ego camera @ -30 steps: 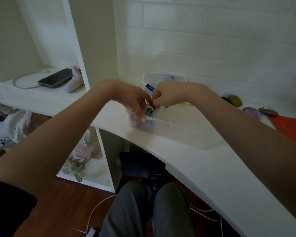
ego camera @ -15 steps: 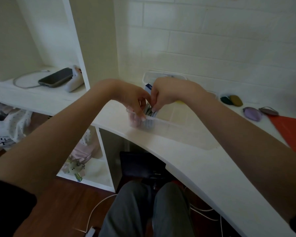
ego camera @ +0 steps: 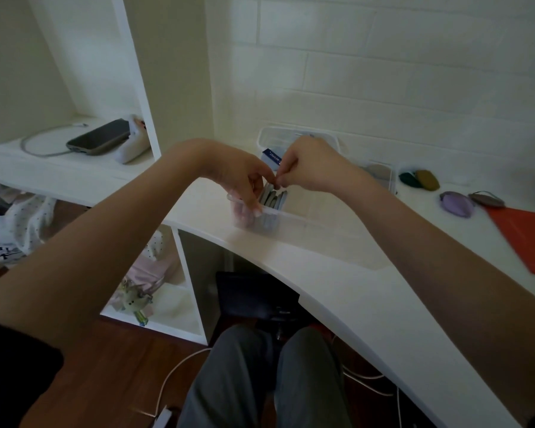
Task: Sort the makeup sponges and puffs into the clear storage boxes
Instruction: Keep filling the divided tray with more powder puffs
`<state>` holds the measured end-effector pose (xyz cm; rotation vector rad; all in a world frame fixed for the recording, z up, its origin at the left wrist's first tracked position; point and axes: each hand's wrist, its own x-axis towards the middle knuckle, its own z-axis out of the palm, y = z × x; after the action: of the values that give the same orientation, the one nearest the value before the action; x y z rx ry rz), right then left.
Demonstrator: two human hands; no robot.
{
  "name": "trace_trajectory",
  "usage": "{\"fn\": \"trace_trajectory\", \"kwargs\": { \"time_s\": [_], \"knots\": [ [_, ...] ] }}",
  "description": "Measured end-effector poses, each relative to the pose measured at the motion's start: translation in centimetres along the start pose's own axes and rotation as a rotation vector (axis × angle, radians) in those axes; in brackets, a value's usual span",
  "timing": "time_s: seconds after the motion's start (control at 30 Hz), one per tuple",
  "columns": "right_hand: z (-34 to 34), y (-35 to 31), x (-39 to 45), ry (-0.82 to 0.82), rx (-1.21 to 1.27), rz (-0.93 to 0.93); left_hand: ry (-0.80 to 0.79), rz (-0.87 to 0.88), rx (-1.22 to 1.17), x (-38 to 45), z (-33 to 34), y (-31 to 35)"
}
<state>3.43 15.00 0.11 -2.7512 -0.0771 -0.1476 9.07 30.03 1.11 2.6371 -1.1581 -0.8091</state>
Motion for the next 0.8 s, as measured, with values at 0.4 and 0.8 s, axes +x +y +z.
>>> {"fn": "trace_trajectory", "kwargs": {
  "time_s": [0.4, 0.8],
  "knots": [
    [1.6, -1.2, -0.6, -0.078, -0.232, -0.018, 0.007, 0.000, -0.027, 0.0, 0.1, -0.1],
    [1.4, -0.4, -1.0, -0.088, -0.157, -0.030, -0.005, -0.015, -0.035, -0.2, 0.0, 0.4]
  ]
}}
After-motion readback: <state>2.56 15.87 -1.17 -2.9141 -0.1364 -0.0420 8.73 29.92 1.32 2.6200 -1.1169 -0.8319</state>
